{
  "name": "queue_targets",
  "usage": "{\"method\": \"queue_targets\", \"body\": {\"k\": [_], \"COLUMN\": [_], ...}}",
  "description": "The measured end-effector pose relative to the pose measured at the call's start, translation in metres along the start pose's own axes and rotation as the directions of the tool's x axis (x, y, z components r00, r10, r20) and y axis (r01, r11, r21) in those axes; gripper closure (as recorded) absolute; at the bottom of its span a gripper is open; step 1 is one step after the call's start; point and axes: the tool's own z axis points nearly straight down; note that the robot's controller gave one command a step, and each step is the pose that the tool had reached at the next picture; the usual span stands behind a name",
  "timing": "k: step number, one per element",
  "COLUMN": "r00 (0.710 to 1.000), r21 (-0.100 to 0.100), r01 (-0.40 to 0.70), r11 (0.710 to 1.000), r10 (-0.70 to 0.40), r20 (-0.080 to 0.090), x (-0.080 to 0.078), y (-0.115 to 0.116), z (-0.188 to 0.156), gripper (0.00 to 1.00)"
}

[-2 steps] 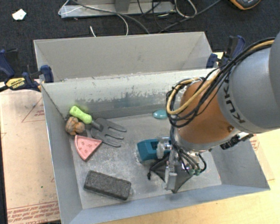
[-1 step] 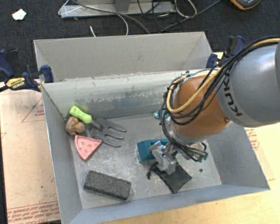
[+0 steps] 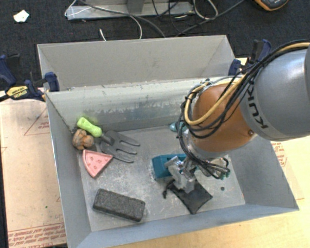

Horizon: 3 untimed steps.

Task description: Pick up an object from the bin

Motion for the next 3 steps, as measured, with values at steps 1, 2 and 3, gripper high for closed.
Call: {"method": "queue_targets", "body": {"k": [1, 2, 3], "r00": [0.979, 0.962, 0.971], "r21": [0.011, 0.019, 0.012], "r01": [0.203, 0.273, 0.237], "r11": [0.979, 0.962, 0.971], "r10": [-0.204, -0.273, -0.237], "r20": [0.007, 0.015, 0.006], "x": [-0.0031, -0.007, -0.0002], "y": [-0.0016, -0.0028, 0.0006], "z": [-0.0006, -0.0002, 0.0075], "gripper": [1.0, 1.0, 0.0]}}
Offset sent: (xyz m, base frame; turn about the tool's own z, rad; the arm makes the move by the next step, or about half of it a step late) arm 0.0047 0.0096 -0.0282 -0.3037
